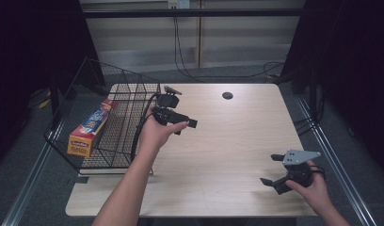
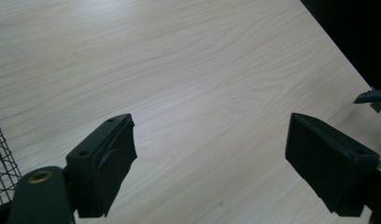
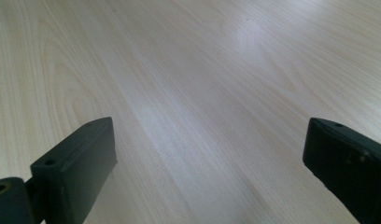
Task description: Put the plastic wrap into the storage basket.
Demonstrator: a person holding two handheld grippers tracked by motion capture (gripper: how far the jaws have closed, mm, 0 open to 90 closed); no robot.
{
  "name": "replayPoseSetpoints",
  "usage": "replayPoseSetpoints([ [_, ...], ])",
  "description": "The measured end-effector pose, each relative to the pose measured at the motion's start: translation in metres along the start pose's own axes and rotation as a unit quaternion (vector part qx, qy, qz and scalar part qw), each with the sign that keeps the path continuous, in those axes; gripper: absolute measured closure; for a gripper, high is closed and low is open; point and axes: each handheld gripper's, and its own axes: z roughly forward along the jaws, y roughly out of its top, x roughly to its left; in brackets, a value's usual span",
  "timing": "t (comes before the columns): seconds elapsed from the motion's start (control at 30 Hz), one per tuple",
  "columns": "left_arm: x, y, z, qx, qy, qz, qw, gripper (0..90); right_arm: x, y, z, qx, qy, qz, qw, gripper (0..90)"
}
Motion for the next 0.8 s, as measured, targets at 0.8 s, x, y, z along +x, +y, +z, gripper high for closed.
replayPoseSetpoints([
  [0.8, -0.021, -0.027, 0.033, 0.003, -0.036, 0.024, 0.9991, 15.9, 0.0, 0.0, -0.001, 0.0, 0.001, 0.001, 1.0, 2.6],
])
